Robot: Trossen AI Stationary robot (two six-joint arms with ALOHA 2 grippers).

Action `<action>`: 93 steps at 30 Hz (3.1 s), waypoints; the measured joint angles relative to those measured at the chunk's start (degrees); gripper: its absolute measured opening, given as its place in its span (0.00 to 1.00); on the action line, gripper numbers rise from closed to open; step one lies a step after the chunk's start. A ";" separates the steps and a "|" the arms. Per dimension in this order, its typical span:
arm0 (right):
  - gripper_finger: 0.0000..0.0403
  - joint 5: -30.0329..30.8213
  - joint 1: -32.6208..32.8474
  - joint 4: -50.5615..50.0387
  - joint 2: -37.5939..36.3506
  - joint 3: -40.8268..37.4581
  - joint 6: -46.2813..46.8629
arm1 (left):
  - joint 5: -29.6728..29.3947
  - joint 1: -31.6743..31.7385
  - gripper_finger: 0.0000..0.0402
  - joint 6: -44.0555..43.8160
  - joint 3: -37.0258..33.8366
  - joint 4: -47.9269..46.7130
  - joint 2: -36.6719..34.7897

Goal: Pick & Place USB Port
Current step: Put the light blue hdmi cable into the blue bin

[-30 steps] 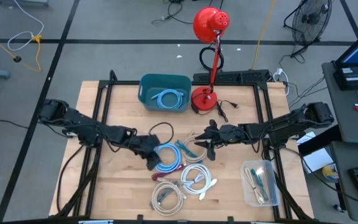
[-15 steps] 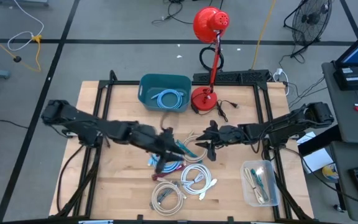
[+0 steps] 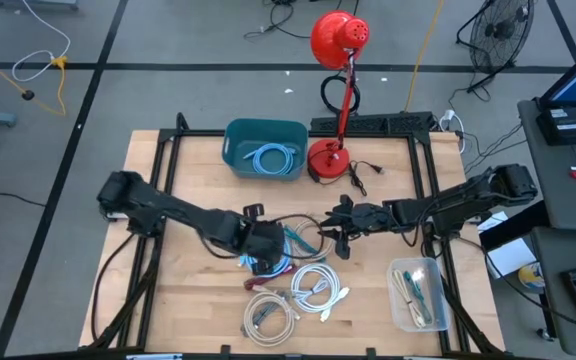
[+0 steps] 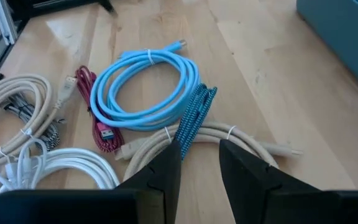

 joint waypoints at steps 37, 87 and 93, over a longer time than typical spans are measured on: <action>0.25 1.34 -0.11 7.49 0.00 -3.39 1.76 | 4.87 7.21 0.46 -4.41 -15.91 7.46 5.93; 0.25 4.41 -0.11 7.55 0.00 -4.21 2.40 | 2.29 2.63 0.58 -17.56 -7.55 -11.48 4.91; 0.25 4.39 -0.11 8.55 0.00 -5.38 3.29 | 10.14 -1.01 0.58 -29.30 -9.45 -11.22 4.91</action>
